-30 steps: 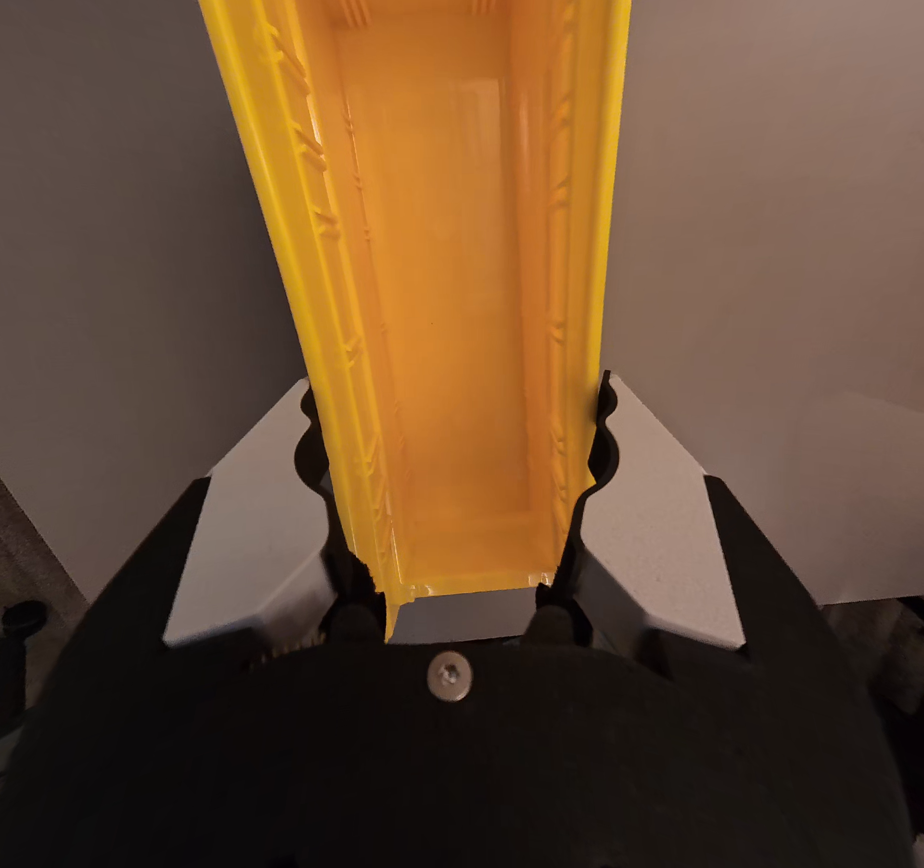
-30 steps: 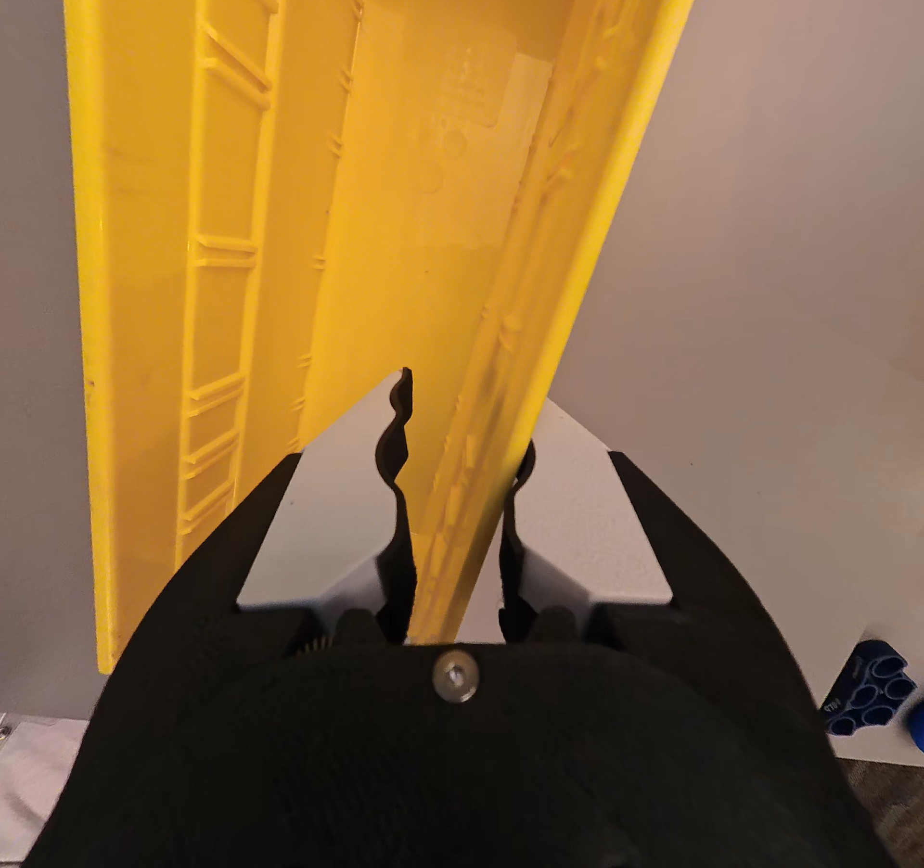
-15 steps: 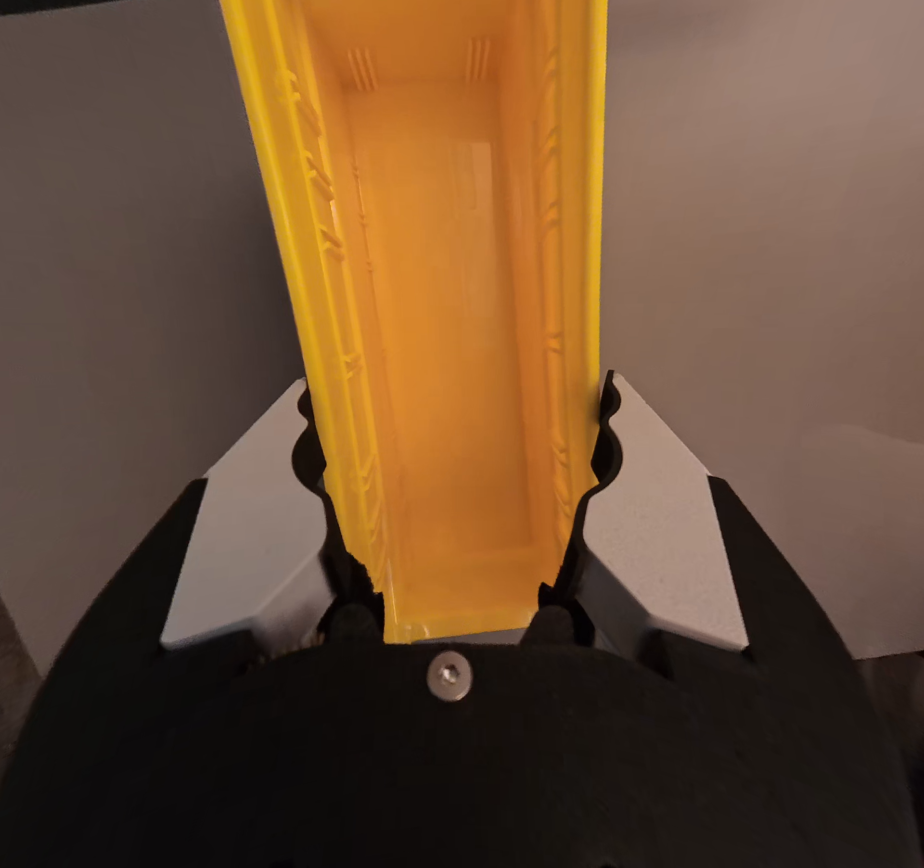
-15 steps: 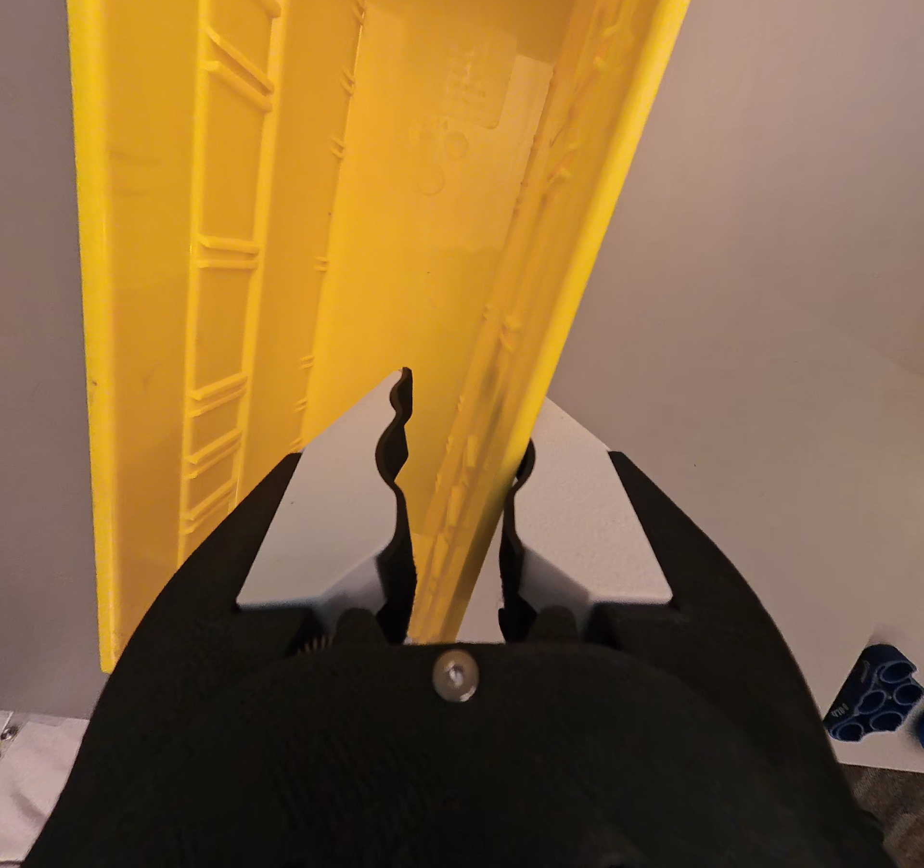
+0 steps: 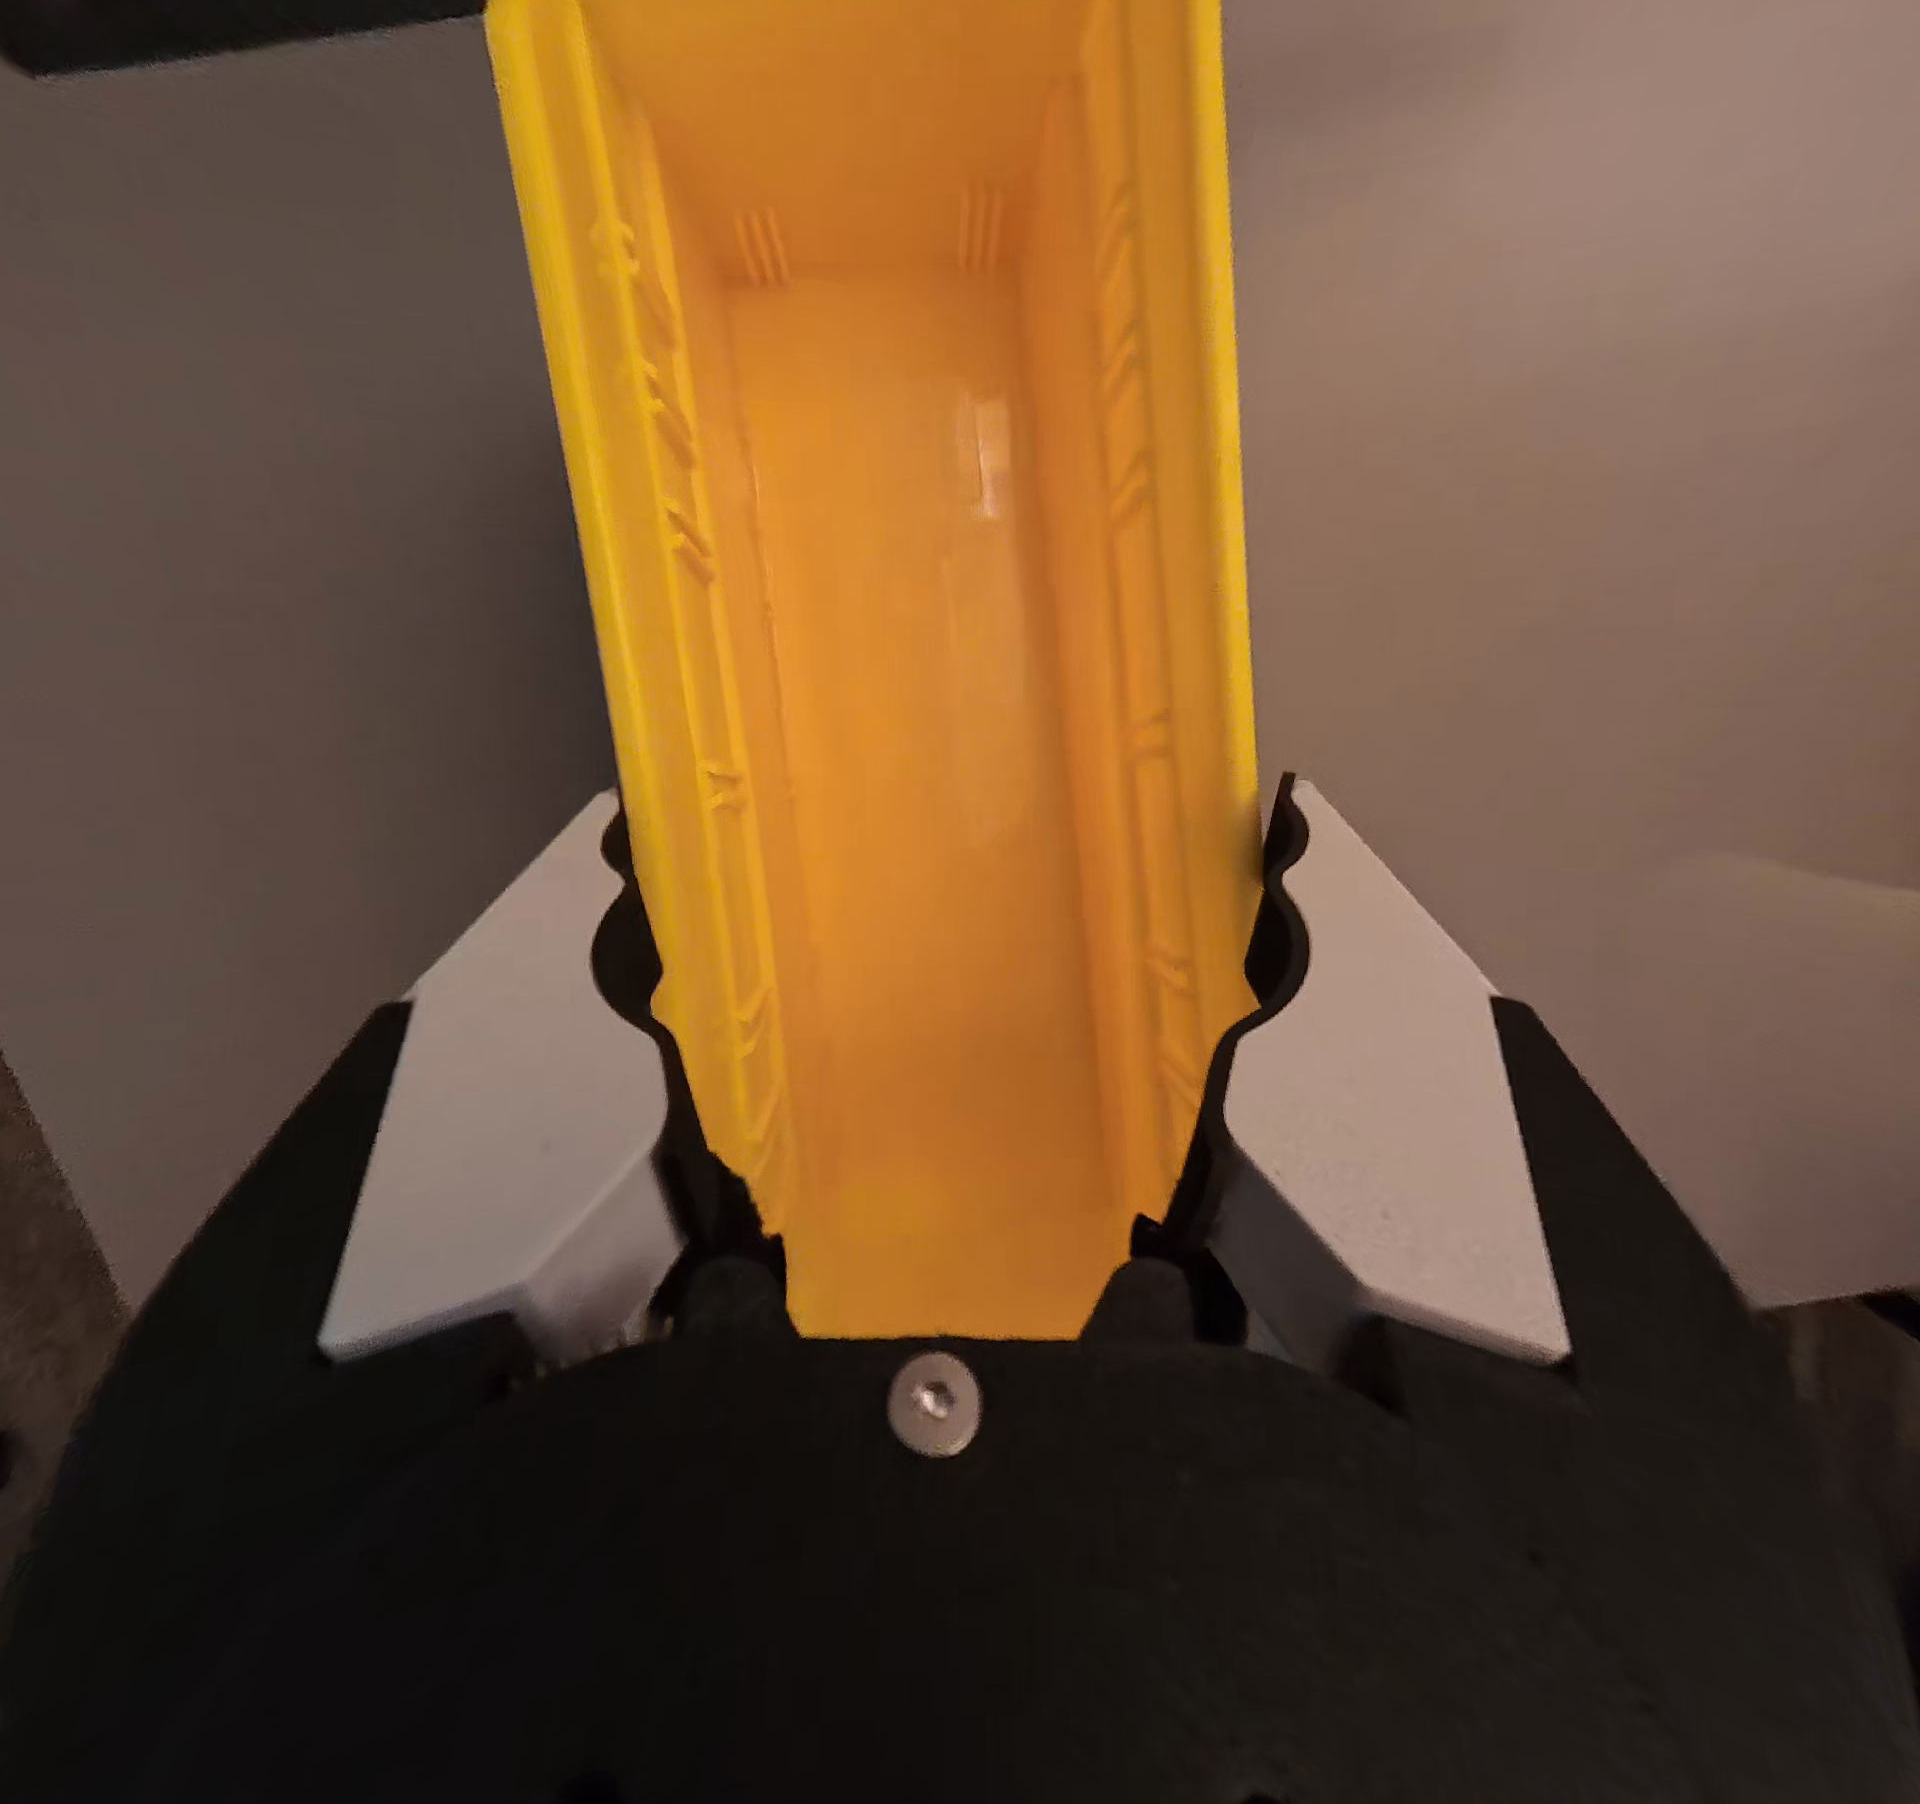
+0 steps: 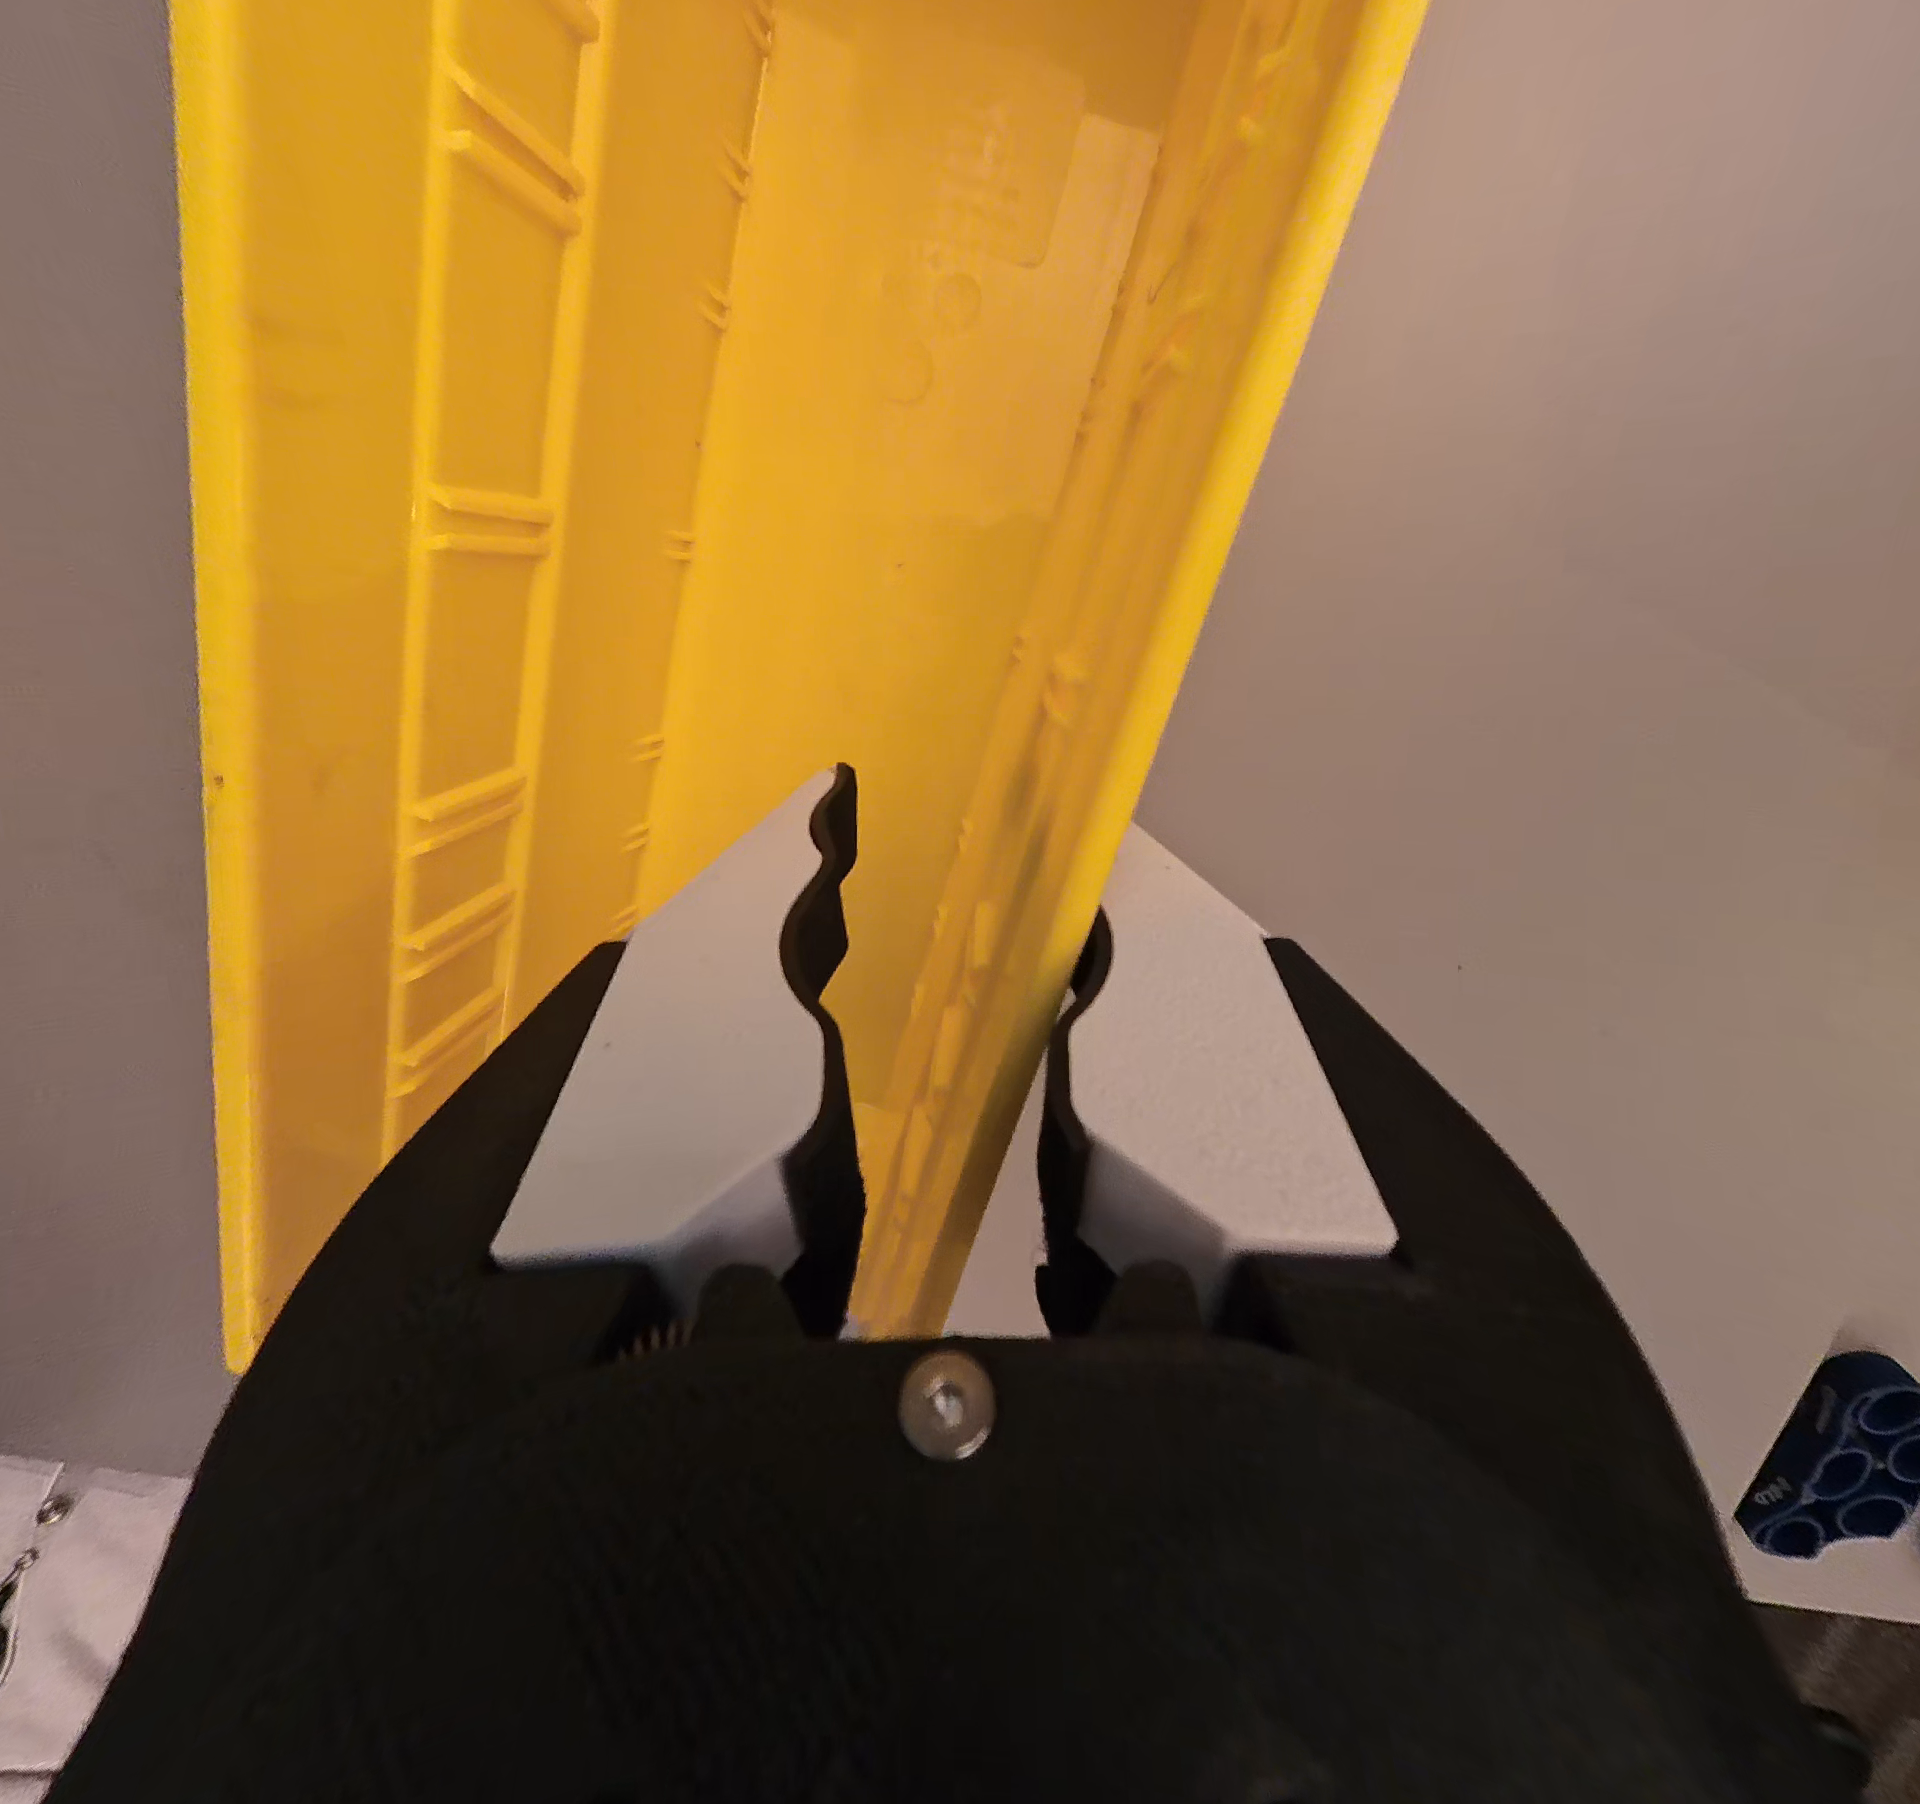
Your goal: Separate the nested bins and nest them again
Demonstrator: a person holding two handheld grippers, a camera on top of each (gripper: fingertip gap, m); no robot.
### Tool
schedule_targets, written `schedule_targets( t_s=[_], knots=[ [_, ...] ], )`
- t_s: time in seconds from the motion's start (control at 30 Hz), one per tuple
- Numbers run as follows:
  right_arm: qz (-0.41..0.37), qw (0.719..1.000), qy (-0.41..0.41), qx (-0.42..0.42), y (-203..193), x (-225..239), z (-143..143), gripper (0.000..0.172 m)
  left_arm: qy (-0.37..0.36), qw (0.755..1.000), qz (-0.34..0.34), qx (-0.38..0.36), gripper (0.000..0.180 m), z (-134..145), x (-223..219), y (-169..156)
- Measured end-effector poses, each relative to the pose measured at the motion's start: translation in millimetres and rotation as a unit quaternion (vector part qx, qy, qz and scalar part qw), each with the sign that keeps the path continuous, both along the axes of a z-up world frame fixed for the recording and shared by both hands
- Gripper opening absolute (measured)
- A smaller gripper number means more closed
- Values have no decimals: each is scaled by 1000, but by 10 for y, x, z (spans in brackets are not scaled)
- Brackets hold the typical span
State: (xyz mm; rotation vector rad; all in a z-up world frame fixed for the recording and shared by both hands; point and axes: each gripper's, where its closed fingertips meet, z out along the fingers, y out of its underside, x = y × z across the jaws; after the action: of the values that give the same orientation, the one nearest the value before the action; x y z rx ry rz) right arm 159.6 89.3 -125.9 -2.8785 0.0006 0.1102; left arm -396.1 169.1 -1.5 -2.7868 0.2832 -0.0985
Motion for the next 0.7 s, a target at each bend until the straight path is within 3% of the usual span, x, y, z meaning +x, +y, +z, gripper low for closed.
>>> schedule_targets(
  t_s=[0.27,0.7],
  knots=[
    [1,1000,4,-5,-28,-2,-18,35,5,1000,-4,-11,110,124,-20,-3],
    [0,1000,-5,-8,-37,1,-25,35,50,998,-21,26,109,1071,101,-136]
  ],
)
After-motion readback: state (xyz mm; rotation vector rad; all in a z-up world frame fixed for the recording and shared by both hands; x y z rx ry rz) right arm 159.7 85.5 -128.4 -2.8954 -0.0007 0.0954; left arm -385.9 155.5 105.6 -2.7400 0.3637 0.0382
